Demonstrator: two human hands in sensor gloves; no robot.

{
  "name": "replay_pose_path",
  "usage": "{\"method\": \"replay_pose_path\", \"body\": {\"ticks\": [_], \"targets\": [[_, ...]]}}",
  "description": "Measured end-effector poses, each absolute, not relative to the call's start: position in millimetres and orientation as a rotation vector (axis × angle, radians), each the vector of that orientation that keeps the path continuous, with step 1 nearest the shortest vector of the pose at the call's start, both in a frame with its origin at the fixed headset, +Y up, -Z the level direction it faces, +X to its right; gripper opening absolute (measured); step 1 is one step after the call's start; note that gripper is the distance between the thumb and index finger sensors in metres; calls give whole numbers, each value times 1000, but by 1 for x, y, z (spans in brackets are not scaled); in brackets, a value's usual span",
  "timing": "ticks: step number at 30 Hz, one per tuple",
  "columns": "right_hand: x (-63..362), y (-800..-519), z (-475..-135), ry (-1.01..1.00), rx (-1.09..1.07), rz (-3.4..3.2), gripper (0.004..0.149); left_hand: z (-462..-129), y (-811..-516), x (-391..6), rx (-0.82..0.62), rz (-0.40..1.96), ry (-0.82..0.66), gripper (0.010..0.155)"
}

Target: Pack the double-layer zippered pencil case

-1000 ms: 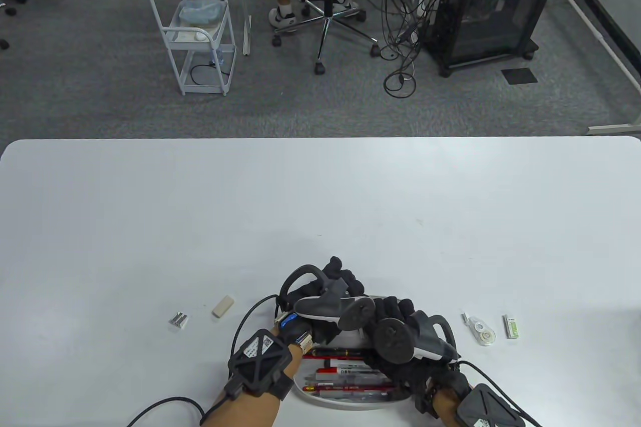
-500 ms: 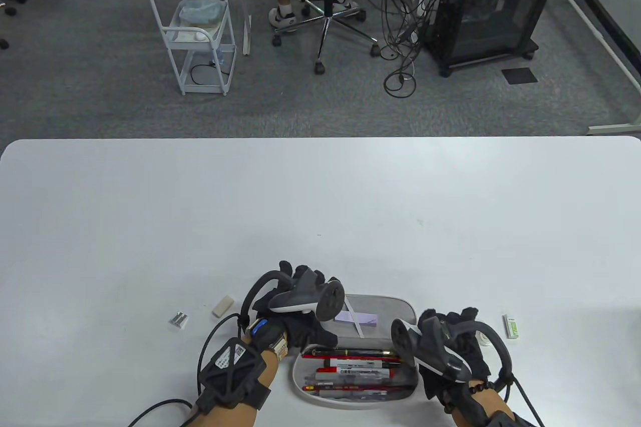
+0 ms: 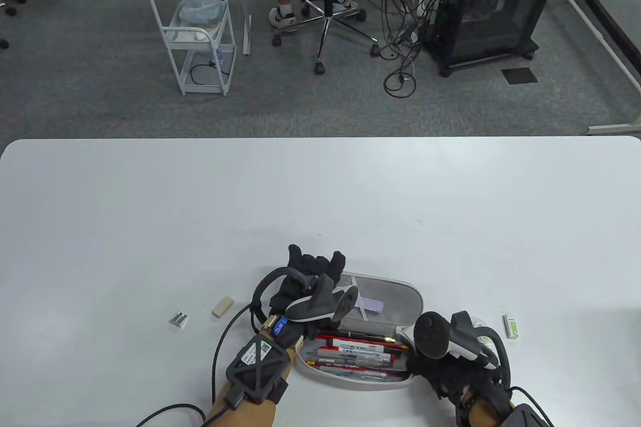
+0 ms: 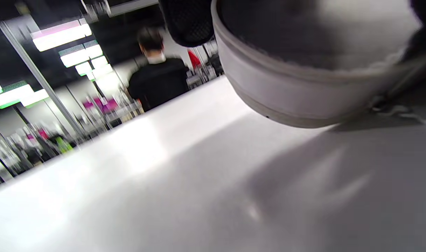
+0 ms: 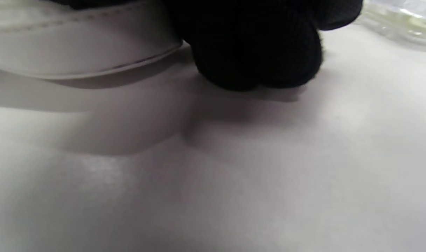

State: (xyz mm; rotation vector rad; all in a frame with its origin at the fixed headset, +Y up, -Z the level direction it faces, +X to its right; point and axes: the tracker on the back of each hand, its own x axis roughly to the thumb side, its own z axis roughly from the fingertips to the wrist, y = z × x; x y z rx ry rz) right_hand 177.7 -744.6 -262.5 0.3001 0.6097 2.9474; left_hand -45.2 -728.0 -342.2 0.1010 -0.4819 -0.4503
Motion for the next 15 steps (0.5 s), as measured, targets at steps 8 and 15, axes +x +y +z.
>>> {"method": "replay_pose_path", "body": {"ticks": [8, 15], "targets": [[170, -751, -262, 633, 317, 3010, 71, -314, -716, -53, 212, -373, -549, 95], [170, -750, -261, 635, 325, 3005, 70, -266, -696, -53, 353, -354, -762, 60]]}}
